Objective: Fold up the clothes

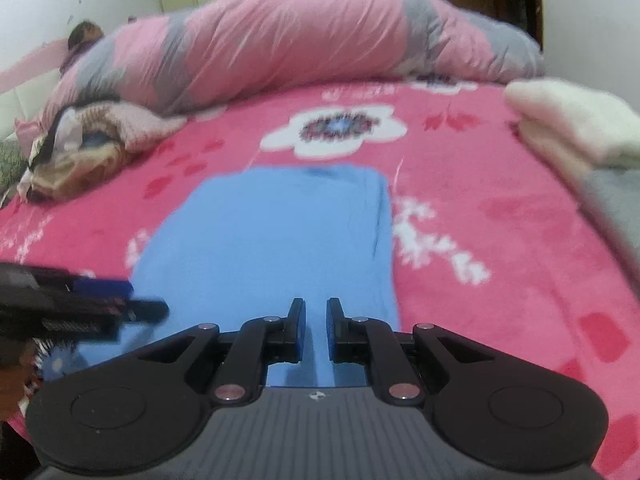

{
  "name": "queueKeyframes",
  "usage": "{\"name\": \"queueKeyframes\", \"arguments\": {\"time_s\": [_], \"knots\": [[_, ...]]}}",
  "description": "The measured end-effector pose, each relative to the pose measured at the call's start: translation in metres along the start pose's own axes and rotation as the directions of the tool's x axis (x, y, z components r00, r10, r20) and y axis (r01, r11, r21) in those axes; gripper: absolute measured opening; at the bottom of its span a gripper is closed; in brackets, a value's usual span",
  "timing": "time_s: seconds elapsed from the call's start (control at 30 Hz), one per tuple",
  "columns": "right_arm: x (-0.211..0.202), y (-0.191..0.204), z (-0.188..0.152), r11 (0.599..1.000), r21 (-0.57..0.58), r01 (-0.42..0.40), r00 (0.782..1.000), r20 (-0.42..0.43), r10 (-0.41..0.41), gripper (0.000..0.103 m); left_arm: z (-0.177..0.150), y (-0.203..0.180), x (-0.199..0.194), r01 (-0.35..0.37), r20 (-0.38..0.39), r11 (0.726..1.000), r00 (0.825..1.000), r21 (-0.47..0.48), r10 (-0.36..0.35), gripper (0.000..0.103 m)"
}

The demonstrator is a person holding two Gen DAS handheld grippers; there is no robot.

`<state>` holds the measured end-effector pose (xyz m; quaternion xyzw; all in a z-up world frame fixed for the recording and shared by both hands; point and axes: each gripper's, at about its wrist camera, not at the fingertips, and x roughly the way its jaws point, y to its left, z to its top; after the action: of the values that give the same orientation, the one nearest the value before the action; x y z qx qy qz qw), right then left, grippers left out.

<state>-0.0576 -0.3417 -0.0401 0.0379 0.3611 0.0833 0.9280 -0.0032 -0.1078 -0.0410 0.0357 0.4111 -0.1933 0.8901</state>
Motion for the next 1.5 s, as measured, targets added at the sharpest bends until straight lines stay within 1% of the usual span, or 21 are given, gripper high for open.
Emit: {"name": "queueKeyframes", "arguments": {"time_s": [0.07, 0.13, 0.2, 0.27, 0.33, 0.4, 0.47, 0.53, 0.67, 0.73, 0.83, 0.87, 0.93, 1.03, 1.27, 1.5], "knots": [[0.003, -0.005, -0.008, 1.000, -0.004, 0.016, 1.000, -0.020, -0.016, 0.010, 0.003, 0.001, -0.001, -0.008, -0.006, 1.000, 1.000, -0.016, 0.008, 0.057], [-0.007, -0.011, -0.009, 0.999, 0.011, 0.032, 0.999, -0.028, -0.032, 0.009, 0.006, 0.003, -0.003, -0.017, -0.009, 0.999, 1.000, -0.032, 0.017, 0.062], [-0.018, -0.015, -0.004, 0.998, 0.014, 0.065, 0.998, -0.025, -0.064, 0.010, 0.011, 0.005, -0.004, -0.020, -0.007, 0.999, 1.000, -0.047, 0.019, 0.063], [-0.025, -0.016, 0.007, 0.996, 0.008, 0.092, 0.996, 0.004, -0.092, 0.010, 0.015, 0.006, -0.004, -0.025, -0.011, 0.998, 1.000, -0.050, 0.025, 0.063], [-0.022, -0.015, 0.021, 0.997, 0.016, 0.070, 0.997, 0.041, -0.071, 0.010, 0.019, 0.005, -0.002, -0.041, -0.016, 0.998, 0.999, -0.042, 0.041, 0.063], [-0.011, -0.012, 0.035, 0.999, 0.024, 0.027, 0.998, 0.059, -0.029, 0.010, 0.022, 0.004, -0.001, -0.063, -0.020, 0.997, 0.998, -0.039, 0.062, 0.063], [0.010, -0.005, 0.046, 1.000, 0.019, -0.017, 0.999, 0.047, 0.017, 0.010, 0.025, 0.003, 0.001, -0.084, -0.025, 0.996, 0.996, -0.032, 0.083, 0.063], [0.030, -0.001, 0.049, 0.999, 0.001, -0.043, 0.999, 0.020, 0.043, 0.010, 0.027, 0.001, 0.004, -0.099, -0.032, 0.995, 0.995, -0.027, 0.099, 0.063], [0.050, -0.008, 0.040, 0.999, 0.007, -0.044, 0.998, -0.035, 0.044, 0.010, 0.029, 0.000, 0.009, -0.111, -0.053, 0.993, 0.993, -0.027, 0.109, 0.063], [0.042, -0.020, 0.036, 0.996, 0.060, -0.061, 0.998, -0.030, 0.063, 0.009, 0.029, -0.001, 0.010, -0.112, -0.058, 0.993, 0.992, -0.027, 0.111, 0.063], [0.030, -0.032, 0.039, 0.997, 0.082, 0.003, 1.000, -0.024, -0.002, 0.009, 0.028, -0.002, 0.012, -0.114, -0.066, 0.993, 0.992, -0.026, 0.112, 0.063], [0.028, -0.035, 0.042, 0.996, 0.092, 0.008, 1.000, -0.018, -0.007, 0.010, 0.028, -0.002, 0.012, -0.115, -0.068, 0.993, 0.991, -0.026, 0.113, 0.063], [0.026, -0.038, 0.048, 0.993, 0.116, -0.003, 1.000, -0.003, 0.003, 0.010, 0.028, -0.003, 0.013, -0.116, -0.073, 0.993, 0.991, -0.026, 0.114, 0.063], [0.034, -0.034, 0.060, 0.993, 0.116, -0.035, 0.999, 0.009, 0.034, 0.010, 0.028, -0.003, 0.015, -0.118, -0.081, 0.993, 0.990, -0.026, 0.116, 0.063], [0.062, -0.016, 0.079, 0.995, 0.075, -0.073, 0.997, -0.011, 0.075, 0.010, 0.028, -0.004, 0.017, -0.119, -0.091, 0.993, 0.989, -0.026, 0.116, 0.063], [0.080, -0.020, 0.083, 0.993, 0.092, -0.079, 0.996, -0.037, 0.083, 0.011, 0.027, -0.005, 0.018, -0.121, -0.096, 0.992, 0.988, -0.025, 0.118, 0.063]]}}
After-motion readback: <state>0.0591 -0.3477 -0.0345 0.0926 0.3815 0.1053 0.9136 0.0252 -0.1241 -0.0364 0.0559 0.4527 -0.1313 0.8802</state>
